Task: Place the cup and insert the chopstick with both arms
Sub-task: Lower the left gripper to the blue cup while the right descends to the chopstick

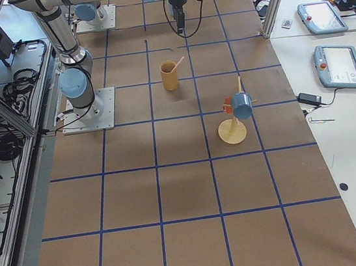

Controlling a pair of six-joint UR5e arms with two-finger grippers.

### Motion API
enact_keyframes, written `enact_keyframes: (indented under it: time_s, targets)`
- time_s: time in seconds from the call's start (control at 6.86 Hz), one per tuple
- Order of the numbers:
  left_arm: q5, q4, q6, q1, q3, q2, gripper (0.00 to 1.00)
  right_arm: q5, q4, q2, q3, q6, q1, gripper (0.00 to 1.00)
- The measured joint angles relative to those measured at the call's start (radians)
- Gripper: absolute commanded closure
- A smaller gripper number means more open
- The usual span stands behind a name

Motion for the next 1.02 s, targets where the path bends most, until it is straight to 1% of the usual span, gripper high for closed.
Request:
enact_keyframes:
  time_s: [0.15,0.29,0.44,0.58,0.73,0.88,1.02]
  targets:
    - [0.000,0.055,0.084,0.044,-0.060,-0.003,0.00,0.001,-0.135,0.000,0.089,0.003,-0.023,0.00]
    - [-0.001,0.156,0.136,0.097,-0.138,-0.014,0.00,-0.004,-0.201,-0.003,0.145,0.006,-0.032,0.00]
    - [0.000,0.258,0.161,0.130,-0.209,-0.030,0.00,-0.010,-0.217,-0.006,0.172,0.010,-0.036,0.00]
    - [0.006,0.329,0.174,0.145,-0.261,-0.052,0.00,-0.013,-0.215,-0.006,0.191,0.030,-0.039,0.00]
    - [0.009,0.361,0.175,0.151,-0.286,-0.077,0.00,-0.015,-0.216,-0.006,0.209,0.072,-0.041,0.00]
    - [0.011,0.375,0.173,0.153,-0.295,-0.102,0.00,-0.016,-0.220,-0.004,0.220,0.107,-0.046,0.08]
    - [0.026,0.386,0.177,0.153,-0.299,-0.123,0.00,-0.016,-0.224,-0.001,0.229,0.121,-0.063,0.32]
